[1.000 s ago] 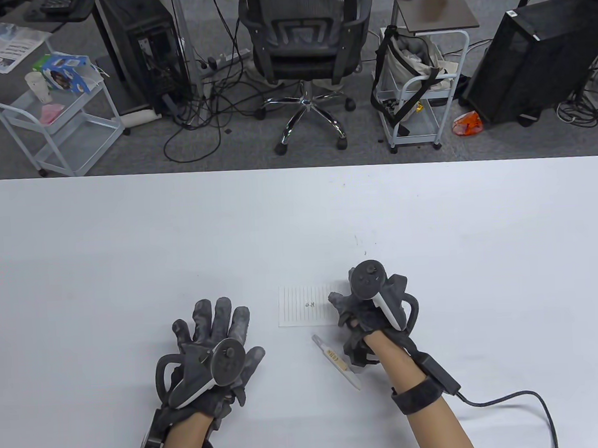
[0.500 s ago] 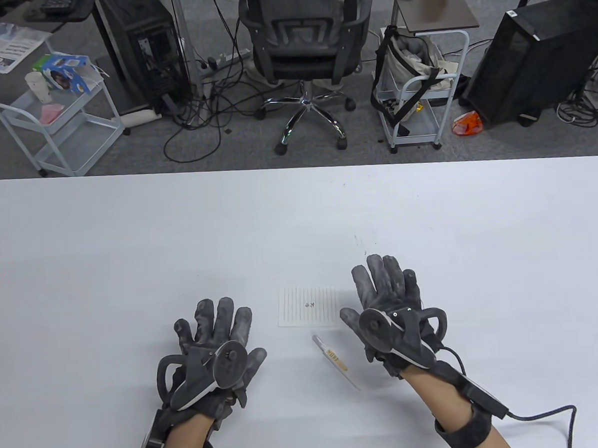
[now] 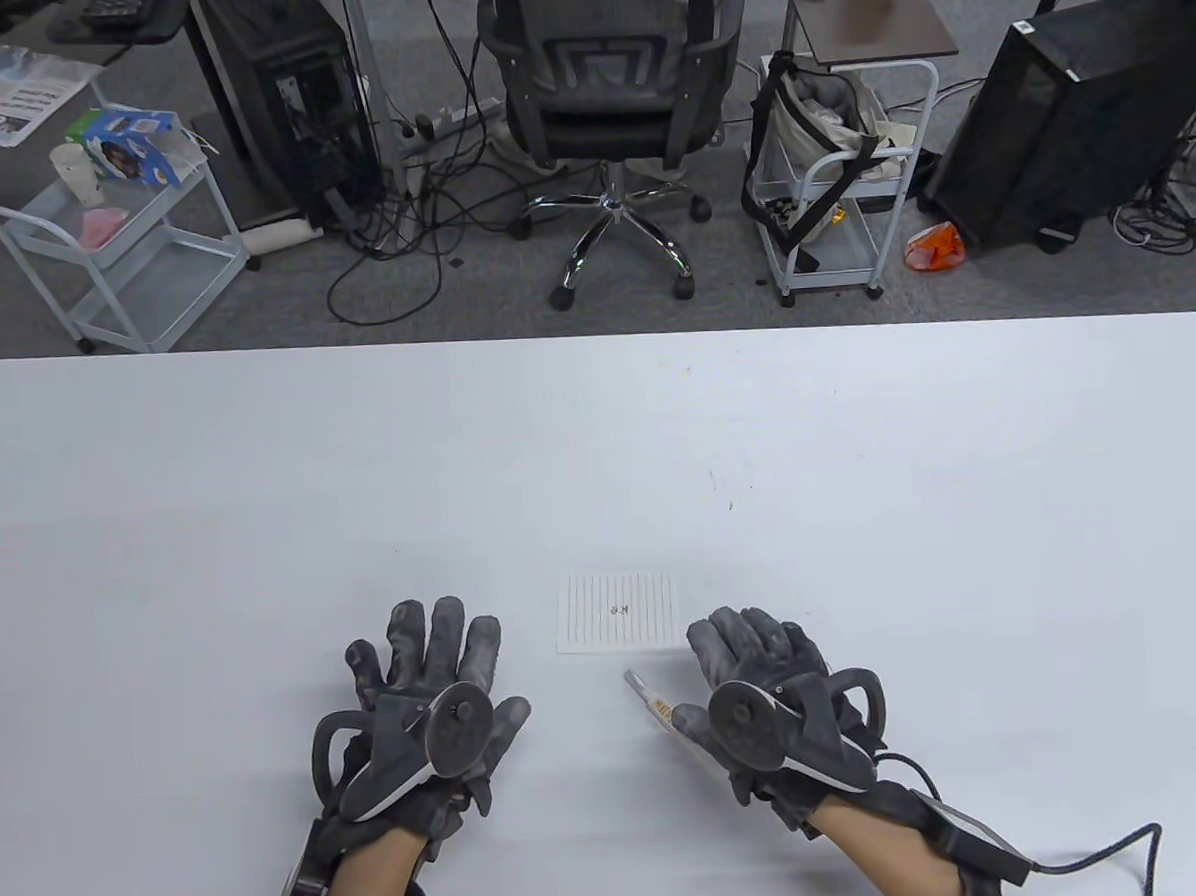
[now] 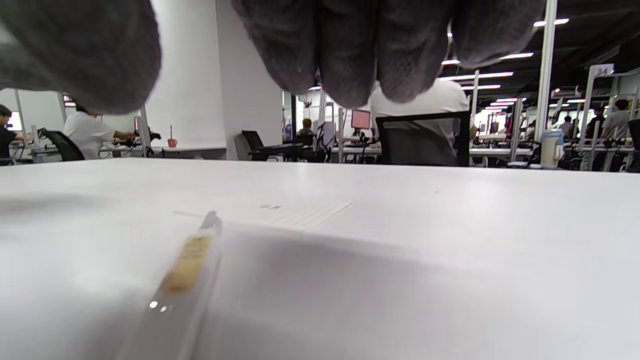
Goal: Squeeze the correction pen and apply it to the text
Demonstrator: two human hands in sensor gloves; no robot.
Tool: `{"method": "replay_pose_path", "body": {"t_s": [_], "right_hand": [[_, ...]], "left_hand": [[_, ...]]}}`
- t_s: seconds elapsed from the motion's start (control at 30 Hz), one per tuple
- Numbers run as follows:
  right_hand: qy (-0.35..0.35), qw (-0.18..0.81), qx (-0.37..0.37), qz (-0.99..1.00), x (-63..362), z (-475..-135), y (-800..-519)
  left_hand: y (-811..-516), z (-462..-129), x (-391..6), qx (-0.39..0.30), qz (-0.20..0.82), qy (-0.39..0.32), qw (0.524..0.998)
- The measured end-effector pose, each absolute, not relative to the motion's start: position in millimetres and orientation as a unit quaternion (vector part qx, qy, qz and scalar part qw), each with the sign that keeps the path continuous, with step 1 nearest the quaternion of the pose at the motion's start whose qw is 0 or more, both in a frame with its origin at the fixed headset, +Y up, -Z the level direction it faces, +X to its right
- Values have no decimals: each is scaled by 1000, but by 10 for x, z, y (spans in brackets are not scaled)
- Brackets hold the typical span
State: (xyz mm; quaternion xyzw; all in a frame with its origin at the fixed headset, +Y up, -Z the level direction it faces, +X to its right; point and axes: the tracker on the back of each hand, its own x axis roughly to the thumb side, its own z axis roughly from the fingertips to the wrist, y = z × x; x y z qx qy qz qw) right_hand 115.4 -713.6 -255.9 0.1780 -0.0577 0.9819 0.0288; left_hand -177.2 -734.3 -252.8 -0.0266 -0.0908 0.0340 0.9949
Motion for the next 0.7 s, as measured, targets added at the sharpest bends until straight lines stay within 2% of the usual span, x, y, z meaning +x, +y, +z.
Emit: {"method": "replay_pose_path", "body": {"t_s": [0.3, 0.47, 0.7], "right_hand": [[72, -12, 188, 979, 979, -2627, -7446], [50, -51, 187, 980, 918, -2608, -7461], [73, -34, 173, 982, 894, -2659, -7475]], "left_hand": [[-7343, -2529, -1767, -31, 32, -93, 995], [-7344, -2528, -1765, -33, 32, -93, 995], [-7348, -2526, -1754, -35, 30, -94, 995]]}}
